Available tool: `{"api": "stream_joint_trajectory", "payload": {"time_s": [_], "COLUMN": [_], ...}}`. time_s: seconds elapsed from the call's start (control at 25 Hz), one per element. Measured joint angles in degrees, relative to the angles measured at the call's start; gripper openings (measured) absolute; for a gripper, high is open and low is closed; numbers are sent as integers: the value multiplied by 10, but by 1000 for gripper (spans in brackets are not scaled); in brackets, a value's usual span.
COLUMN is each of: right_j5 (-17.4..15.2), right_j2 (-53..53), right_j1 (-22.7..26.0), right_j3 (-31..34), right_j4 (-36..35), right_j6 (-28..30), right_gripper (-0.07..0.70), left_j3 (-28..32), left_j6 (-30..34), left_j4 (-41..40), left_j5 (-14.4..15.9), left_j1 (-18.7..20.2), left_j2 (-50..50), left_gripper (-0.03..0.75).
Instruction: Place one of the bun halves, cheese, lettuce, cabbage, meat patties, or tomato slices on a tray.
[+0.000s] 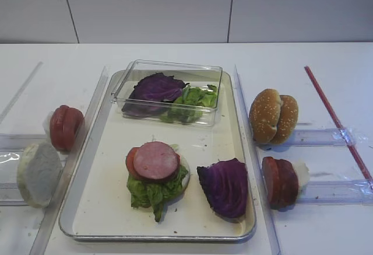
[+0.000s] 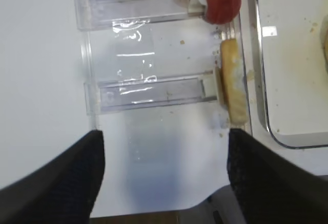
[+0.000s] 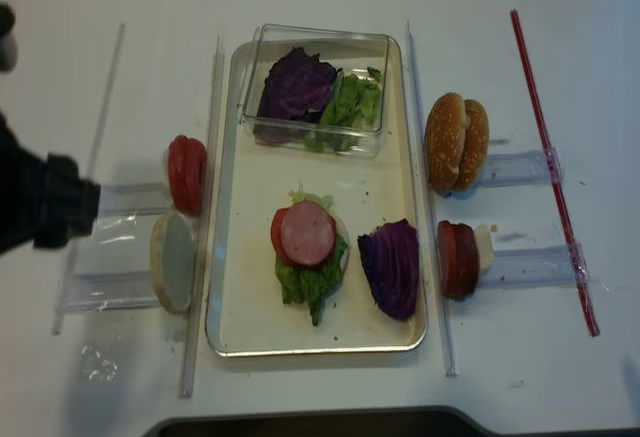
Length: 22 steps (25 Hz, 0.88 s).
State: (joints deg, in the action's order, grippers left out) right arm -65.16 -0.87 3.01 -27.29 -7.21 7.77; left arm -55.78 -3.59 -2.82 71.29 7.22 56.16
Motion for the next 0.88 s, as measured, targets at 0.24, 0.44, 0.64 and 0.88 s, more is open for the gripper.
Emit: {"api": "stream_joint_trajectory", "payload": {"time_s": [0.24,0.44,0.64,0.88], "right_j5": [0,0,0,0], "right_j2": [0,0,0,0], "right_j1": [0,0,0,0], "right_j3": [0,0,0,0], "right_j4": [0,0,0,0], "right_j6": [0,0,0,0], "right_gripper": [428,428,428,428], "left_j3": [68,103,145,197], "left_j6": [-4,-4,3,6], "left_j4": [3,14,14,14], "left_j5": [4,6,8,10], "left_j1": [0,0,0,0], "left_j2": [-120,-219,-298,-362], "left_gripper": [479,479,479,479]}}
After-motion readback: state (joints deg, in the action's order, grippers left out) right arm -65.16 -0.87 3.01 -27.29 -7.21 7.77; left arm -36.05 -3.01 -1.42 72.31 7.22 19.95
